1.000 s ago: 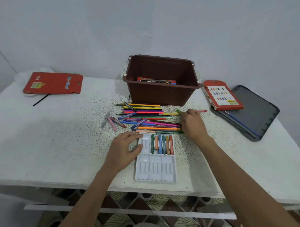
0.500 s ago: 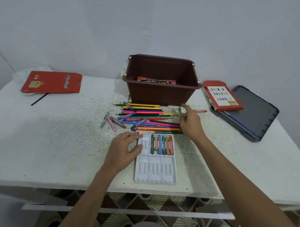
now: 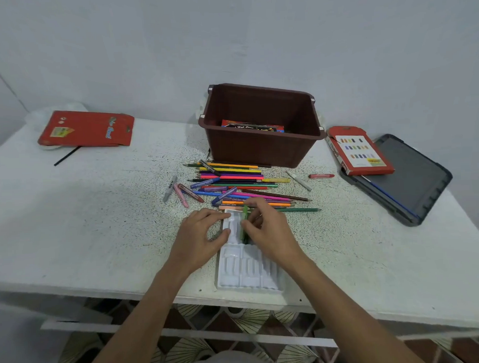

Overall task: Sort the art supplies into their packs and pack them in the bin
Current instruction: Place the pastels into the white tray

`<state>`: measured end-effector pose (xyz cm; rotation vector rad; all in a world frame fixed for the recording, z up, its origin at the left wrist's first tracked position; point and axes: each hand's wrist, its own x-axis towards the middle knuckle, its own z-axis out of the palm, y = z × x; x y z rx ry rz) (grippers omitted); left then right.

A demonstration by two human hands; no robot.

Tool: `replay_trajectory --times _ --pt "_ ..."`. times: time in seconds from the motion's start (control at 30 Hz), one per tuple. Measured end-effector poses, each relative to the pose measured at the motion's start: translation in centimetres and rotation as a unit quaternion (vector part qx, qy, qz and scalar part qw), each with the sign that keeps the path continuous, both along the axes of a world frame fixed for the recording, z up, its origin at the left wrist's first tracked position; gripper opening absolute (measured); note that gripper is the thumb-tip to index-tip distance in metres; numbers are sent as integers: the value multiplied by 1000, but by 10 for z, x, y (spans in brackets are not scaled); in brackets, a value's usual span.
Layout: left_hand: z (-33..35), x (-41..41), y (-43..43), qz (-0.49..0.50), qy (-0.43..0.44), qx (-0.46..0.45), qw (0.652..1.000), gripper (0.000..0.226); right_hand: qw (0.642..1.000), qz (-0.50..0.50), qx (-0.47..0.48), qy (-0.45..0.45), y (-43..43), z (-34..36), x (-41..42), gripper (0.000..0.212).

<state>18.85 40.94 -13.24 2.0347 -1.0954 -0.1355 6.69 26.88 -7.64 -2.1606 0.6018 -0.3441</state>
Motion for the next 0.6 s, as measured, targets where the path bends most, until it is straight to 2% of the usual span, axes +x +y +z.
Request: replay_trajectory --times 0.1,0.2,0.27,0.33,0.43,0.6 --pt "0 0 -1 1 2 3 1000 47 999 14 -47 10 4 -9 1 32" --pt "0 0 -1 2 3 3 1000 47 988 27 -145 35 1 -16 4 40" --pt "-1 0 0 2 6 4 1000 46 985 27 -163 41 0 -18 4 43" --pt "-1 0 0 2 8 6 1000 46 984 26 -175 37 3 -20 4 35" --pt "-1 1 -1 0 5 8 1000 45 980 26 -196 35 4 -24 6 10" --pt "-1 1 -1 0 4 12 1000 46 980 28 -189 55 0 -26 9 8"
